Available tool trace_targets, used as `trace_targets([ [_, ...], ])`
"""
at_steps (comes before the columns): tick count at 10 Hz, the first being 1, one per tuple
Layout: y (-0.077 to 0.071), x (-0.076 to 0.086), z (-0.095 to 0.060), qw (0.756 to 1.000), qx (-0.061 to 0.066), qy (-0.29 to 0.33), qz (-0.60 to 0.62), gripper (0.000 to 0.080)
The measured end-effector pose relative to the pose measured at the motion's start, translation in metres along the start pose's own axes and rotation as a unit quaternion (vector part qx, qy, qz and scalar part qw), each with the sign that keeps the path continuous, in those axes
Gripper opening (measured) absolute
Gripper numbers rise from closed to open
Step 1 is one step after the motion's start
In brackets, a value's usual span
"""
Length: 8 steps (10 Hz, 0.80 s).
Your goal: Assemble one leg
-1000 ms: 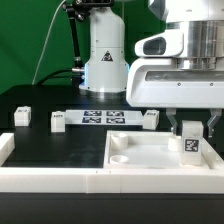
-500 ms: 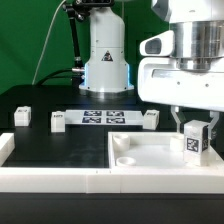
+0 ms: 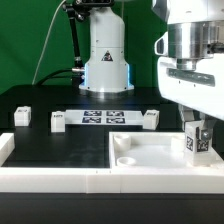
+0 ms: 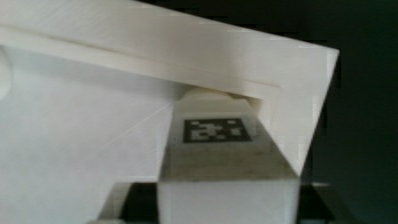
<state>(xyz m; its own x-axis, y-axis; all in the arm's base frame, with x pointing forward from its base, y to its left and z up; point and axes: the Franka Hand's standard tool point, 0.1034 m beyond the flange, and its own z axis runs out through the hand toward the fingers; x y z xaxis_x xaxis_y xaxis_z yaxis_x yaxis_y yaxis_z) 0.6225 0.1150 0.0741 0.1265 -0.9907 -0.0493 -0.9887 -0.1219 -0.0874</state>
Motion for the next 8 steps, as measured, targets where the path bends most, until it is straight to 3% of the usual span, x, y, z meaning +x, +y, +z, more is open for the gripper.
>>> trace_targets([
  [4, 0.0001, 0.0001, 0.0003, 0.986, 0.001, -0.004, 0.170, 0.0291],
  [5, 0.0002, -0.0004, 0.0004, 0.985, 0.001, -0.004, 0.175, 0.0405],
  [6, 0.0002, -0.0008, 0.0004, 0.986, 0.001, -0.004, 0.166, 0.0405],
  [7, 0.0002, -0.0008, 0.0004, 0.990, 0.001, -0.004, 0.140, 0.0573],
  [8, 0.0002, -0.0005, 0.0004, 0.993, 0.001, -0.004, 0.117, 0.0573],
])
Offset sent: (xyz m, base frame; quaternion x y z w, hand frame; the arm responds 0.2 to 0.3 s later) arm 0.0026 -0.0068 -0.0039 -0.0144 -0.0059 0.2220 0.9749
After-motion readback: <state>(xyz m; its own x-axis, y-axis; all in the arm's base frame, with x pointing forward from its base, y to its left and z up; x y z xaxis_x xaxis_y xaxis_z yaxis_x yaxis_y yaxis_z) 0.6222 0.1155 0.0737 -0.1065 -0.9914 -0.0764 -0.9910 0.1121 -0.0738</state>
